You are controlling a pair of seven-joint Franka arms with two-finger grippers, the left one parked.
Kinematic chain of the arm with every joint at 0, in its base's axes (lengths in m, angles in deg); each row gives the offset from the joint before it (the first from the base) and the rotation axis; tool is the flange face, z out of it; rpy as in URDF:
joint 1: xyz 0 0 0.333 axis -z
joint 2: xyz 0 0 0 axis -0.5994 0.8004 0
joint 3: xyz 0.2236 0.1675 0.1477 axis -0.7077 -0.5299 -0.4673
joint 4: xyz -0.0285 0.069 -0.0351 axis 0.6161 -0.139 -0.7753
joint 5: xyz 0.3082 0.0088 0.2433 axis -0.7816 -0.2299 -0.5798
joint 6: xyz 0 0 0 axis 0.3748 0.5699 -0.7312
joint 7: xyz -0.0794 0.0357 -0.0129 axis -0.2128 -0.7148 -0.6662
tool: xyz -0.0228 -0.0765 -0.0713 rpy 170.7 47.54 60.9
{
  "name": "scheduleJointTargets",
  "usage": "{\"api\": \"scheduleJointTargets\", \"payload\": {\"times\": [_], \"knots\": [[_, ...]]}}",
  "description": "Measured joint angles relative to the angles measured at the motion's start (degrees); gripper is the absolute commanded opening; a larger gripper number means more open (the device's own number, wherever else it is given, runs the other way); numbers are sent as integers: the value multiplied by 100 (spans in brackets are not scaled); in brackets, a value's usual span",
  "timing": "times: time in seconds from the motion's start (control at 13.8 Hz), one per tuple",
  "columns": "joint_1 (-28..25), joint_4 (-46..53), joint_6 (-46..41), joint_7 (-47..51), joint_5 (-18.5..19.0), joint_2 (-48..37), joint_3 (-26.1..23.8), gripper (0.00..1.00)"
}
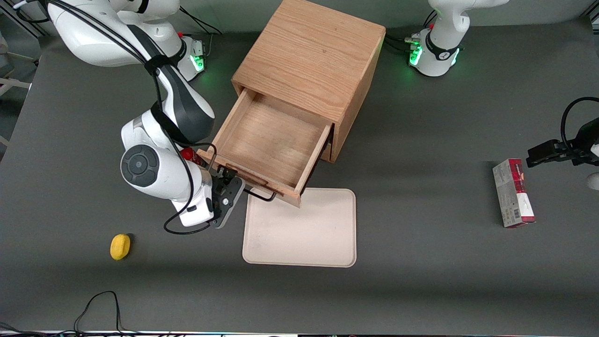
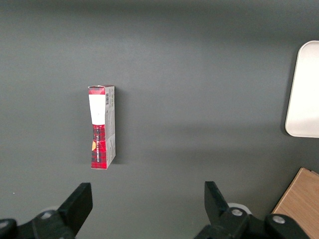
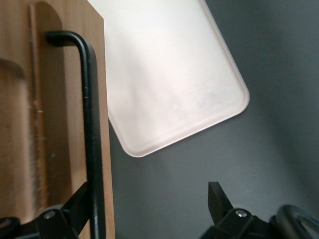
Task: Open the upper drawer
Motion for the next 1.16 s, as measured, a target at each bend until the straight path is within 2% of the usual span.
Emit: {"api": "scheduleJointTargets", "payload": {"times": [0.29,0.51,0.65,0.8,1.02,1.16], "knots": [[77,992,-650,17,-39,-255,420,100],[110,1039,-1590,476,-668,-939,1417,100],[146,391,-1821,1147,-828,-1567,2014,100],[164,-657,-1765,2211,-811,-2332,2348,100],[157,-2396,-1273,3011,-490,-3608,2424,100],[148,-2978,-1101,3122,-403,-4107,2415,100]]}}
